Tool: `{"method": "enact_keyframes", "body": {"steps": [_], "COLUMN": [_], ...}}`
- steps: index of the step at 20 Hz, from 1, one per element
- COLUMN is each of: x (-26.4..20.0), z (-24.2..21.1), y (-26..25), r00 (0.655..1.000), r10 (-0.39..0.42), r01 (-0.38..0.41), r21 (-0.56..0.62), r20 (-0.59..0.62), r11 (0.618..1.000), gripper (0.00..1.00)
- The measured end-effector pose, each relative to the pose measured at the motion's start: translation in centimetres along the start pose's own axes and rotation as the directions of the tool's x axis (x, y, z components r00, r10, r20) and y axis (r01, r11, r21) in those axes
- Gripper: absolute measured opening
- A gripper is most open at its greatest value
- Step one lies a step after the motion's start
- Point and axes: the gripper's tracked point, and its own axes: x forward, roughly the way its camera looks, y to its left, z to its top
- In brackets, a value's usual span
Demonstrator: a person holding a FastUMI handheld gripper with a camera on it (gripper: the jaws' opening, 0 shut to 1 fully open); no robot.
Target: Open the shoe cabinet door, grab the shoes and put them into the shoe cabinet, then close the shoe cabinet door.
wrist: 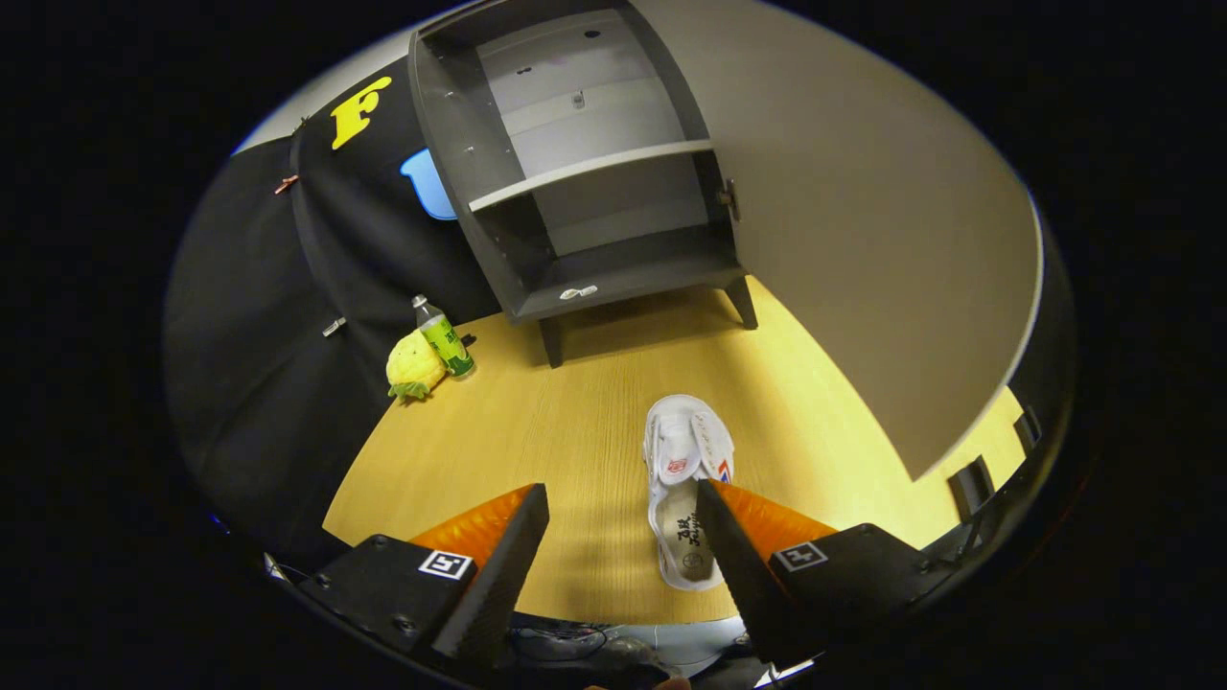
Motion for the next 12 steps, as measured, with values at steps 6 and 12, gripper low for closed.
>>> {"method": "enact_keyframes", "body": {"steps": [6,12], "x": [5.3,8.9], "z": [-5.0,-5.4], "y": [-1.9,-1.6], "r00": [0.995,0.996], "r10": [-0.058,-0.071], "r01": [0.061,0.072], "r21": [0.028,0.021], "r20": [-0.079,-0.048], "r11": [0.998,0.997], "gripper": [0.82,0.65]}}
